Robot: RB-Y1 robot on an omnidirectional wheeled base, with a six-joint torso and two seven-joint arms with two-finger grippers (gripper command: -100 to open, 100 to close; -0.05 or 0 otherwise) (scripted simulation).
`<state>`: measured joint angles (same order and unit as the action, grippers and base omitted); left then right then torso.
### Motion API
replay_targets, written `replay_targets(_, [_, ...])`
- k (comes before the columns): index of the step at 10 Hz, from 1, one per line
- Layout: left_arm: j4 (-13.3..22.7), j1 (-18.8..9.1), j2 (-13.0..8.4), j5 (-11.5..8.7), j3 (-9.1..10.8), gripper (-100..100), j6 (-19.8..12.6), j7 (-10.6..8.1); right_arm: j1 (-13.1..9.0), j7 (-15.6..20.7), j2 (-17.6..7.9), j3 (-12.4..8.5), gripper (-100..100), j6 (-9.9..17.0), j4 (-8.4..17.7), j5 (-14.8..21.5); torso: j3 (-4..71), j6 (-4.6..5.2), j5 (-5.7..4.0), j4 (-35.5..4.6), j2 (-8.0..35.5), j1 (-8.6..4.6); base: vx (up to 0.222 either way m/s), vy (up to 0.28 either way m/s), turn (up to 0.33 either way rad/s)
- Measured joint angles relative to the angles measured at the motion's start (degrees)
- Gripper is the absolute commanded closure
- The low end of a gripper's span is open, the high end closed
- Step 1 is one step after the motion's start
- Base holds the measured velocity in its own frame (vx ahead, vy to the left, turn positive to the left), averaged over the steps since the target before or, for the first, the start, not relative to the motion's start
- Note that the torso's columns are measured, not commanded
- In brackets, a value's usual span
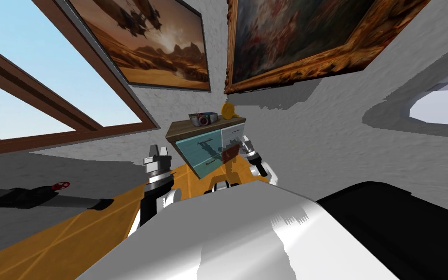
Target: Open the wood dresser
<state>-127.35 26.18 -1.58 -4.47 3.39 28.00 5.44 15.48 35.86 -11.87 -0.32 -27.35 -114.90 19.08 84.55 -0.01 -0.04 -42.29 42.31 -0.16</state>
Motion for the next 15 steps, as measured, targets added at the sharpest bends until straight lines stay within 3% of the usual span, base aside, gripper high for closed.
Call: replay_targets(15, [0.00,0.01,0.00,0.00,0.00,0,0.00,0.00,-8.39,22.85,-0.81,1.78,-100,-5.13,12.20,12.27,0.00,0.02,0.04,0.00,0.00,0.18,0.031,0.095,-0.101])
